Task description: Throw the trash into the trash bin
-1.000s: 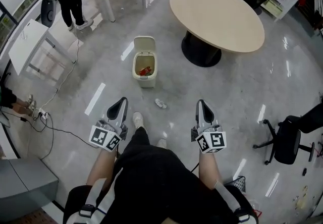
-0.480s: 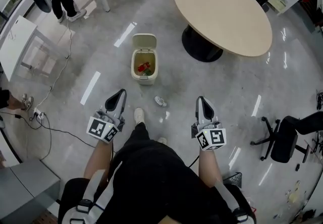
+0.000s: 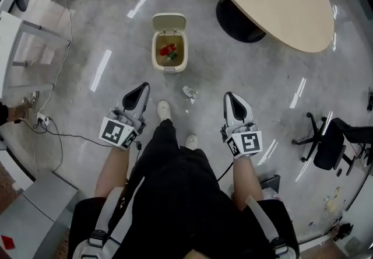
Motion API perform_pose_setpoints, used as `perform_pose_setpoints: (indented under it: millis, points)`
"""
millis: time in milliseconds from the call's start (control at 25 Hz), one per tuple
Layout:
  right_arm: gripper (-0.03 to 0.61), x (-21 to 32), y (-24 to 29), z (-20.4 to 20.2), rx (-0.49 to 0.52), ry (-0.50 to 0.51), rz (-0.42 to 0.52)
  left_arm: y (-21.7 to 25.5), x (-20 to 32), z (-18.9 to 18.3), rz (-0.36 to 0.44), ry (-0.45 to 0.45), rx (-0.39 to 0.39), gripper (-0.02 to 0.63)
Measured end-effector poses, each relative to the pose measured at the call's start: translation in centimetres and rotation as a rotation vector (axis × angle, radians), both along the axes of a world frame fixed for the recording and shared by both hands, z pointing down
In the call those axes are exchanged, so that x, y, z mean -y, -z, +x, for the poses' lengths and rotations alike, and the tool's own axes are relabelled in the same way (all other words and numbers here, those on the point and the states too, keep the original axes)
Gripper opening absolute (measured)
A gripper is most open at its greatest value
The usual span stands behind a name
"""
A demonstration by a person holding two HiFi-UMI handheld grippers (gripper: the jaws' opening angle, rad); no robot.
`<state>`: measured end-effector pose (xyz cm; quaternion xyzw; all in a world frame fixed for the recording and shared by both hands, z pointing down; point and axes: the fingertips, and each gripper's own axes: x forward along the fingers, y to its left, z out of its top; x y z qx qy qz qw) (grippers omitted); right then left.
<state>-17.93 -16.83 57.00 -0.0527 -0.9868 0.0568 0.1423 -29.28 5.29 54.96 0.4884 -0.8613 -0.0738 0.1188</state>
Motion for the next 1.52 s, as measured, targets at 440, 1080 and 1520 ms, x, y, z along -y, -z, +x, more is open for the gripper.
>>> perform_pose_setpoints:
  millis: [440,1080,1520]
  points:
    - [0.006,-1.4,-11.8,-2.4,-0.109,0.098,0.019,-10.5,2.8,0.3,-0.041,-0.1,-0.026,0.001]
    - [0.006,-6.7,-49.9,-1.2,-0.255,0.567,0.191,-41.6,7.1,4.3,-0.127,-0.439,0.072,0.0]
    - [0.006,-10.8,-62.6,-2.6,-0.309,0.83,0.276,-52.4,7.5,6.3,-0.112,-0.406,0.072,0.0]
